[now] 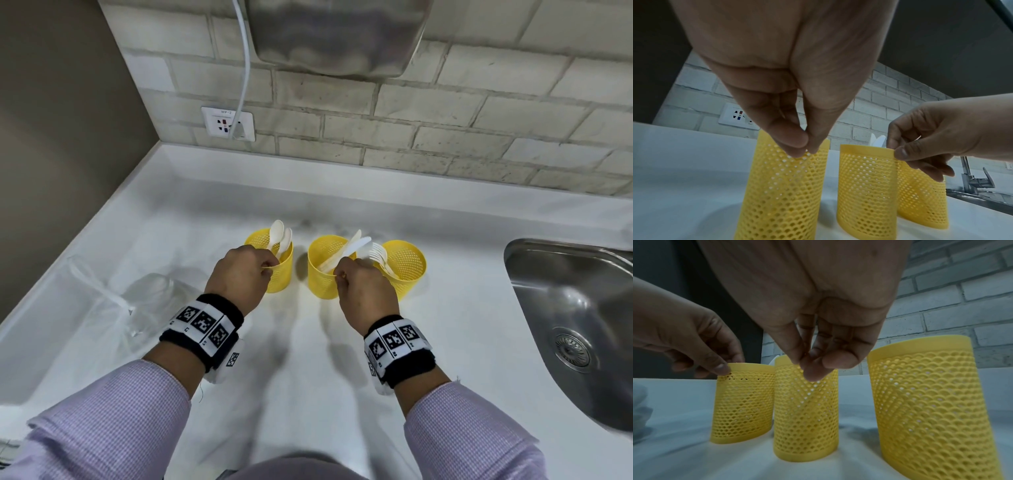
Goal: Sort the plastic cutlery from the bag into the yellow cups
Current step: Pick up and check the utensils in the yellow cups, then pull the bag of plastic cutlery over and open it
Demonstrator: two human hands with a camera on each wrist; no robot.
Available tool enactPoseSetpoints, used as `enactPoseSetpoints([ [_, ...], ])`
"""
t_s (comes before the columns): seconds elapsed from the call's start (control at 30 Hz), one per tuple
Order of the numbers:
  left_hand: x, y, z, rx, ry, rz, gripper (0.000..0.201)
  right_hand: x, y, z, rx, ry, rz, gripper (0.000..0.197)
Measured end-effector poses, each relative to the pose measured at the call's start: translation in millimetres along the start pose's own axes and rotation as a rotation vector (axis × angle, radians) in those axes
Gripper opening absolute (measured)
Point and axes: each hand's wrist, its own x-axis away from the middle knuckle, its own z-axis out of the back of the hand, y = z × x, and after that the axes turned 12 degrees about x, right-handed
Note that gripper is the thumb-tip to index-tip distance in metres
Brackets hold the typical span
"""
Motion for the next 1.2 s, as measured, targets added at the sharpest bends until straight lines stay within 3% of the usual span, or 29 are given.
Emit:
enactPoseSetpoints([
  [0.2,18.8,18.4,18.1,-0.022,0.082,-0.089,0.038,8.9,-8.7,13.8,0.022,0.026,0.053,0.028],
  [0.3,48.5,18.7,32.8,0.057,0.156,-0.162,0.046,21.2,-22.0,17.7,-0.051,0.057,0.127,0.024],
  [0.37,72.9,7.2,39.3,0.118,0.181,-0.165,0.055,30.8,-35.5,13.0,-0.112,-0.001,0.192,0.024],
  [0.43,97.0,-13.3,43.3,0.124,0.213,-0.118,0.064,38.9,-52.1,2.6,-0.172,-0.103,0.272,0.027],
  [0.57,134.9,-63.7,50.5,0.041,0.323,0.125,0.076,45.3,-86.8,-26.0,-0.114,-0.285,0.421,0.04],
  [0.7,169.5,-104.8,65.4,-0.02,0.525,0.216,0.065,47.5,-123.3,-51.1,0.0,-0.338,0.532,0.049],
  [0.8,189.4,-132.4,75.9,0.083,0.644,0.324,0.061,43.0,-152.1,-65.5,-0.067,-0.349,0.53,0.055],
  [0.9,193.0,-160.7,78.2,0.273,0.611,0.435,0.05,35.0,-175.5,-76.0,-0.161,-0.383,0.494,0.072],
  [1.03,173.8,-177.3,76.5,0.286,0.467,0.467,0.045,22.2,-199.8,-83.8,-0.142,-0.357,0.469,0.089],
  [1.2,140.6,-175.8,80.0,0.327,0.292,0.479,0.044,14.3,-212.3,-87.5,-0.164,-0.451,0.512,0.081],
])
